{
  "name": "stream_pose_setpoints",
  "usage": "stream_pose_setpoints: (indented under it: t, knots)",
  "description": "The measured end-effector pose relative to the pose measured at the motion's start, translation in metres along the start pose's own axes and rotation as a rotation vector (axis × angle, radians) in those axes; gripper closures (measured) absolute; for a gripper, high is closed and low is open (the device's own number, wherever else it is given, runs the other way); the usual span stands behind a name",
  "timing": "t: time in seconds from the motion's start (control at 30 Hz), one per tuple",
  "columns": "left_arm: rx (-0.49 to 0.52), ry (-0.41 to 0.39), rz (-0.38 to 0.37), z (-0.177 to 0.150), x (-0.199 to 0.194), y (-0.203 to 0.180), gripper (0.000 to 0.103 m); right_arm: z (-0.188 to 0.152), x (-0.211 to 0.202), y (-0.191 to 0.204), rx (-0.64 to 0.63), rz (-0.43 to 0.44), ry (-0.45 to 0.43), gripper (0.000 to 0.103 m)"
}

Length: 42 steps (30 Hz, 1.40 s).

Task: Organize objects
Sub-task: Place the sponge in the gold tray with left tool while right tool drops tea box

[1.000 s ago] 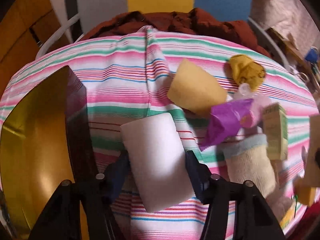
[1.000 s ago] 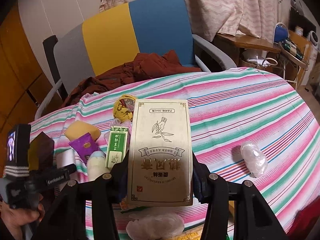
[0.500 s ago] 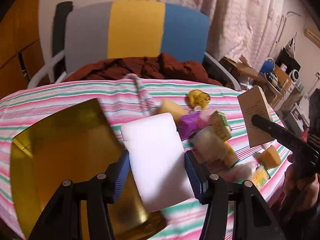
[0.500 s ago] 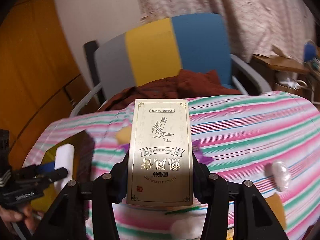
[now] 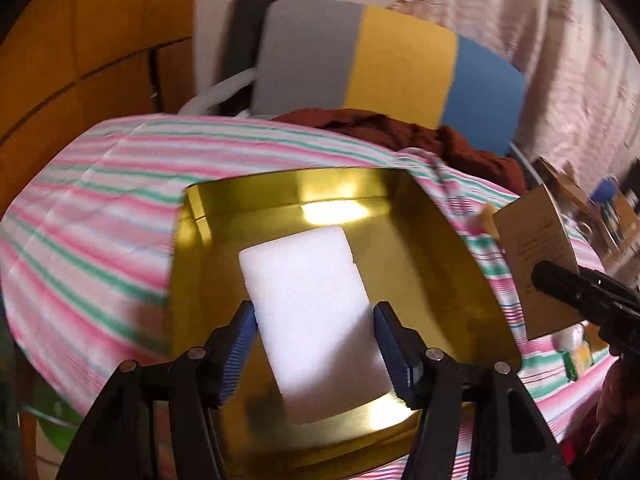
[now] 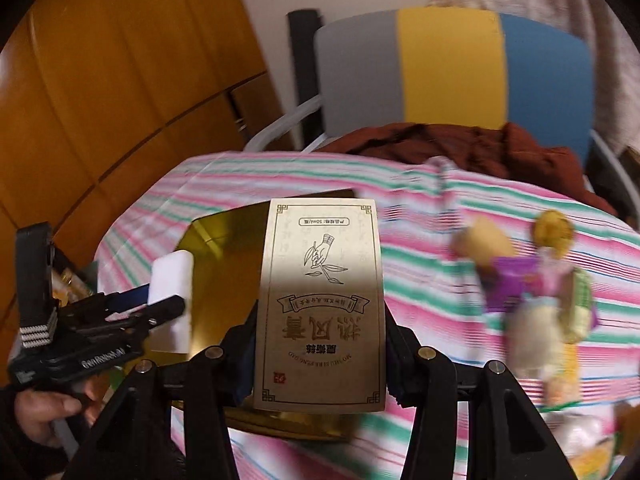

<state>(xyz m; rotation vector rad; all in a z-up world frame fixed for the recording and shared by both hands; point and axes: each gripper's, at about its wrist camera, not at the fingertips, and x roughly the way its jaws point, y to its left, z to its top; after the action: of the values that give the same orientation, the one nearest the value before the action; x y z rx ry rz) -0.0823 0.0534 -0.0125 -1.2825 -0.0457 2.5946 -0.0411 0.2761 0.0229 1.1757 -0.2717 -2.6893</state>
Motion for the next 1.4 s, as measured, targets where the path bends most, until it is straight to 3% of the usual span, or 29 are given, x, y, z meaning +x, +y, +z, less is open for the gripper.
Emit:
stream_pose_setpoints:
  t: [0.23,0.33,0.43,0.6,0.93,1.4]
  knots:
    - [-0.075,0.029,0.031,-0.019,0.005,0.039,0.035,-0.007,0.049,0.054,-0.018,0.124,0.102,0.048]
    - [-0.099,0.021,0.031,-0.024,0.001,0.051,0.031,-0.015,0.057,0.068,-0.035,0.146,0.132,0.039]
    - [-0.138,0.013,0.032,-0.028,-0.004,0.063,0.031,-0.021,0.059,0.073,-0.044,0.141,0.148,0.039]
    - [-0.149,-0.027,0.031,-0.026,-0.020,0.065,0.031,-0.022,0.053,0.079,-0.084,0.083,0.134,0.036]
    - [-0.036,-0.089,0.041,-0.021,-0.038,0.031,0.031,-0.022,0.016,0.074,-0.089,-0.036,0.004,0.014]
    - [0.072,-0.106,0.019,-0.027,-0.042,-0.004,0.031,-0.027,-0.012,0.041,-0.042,-0.153,-0.080,0.012]
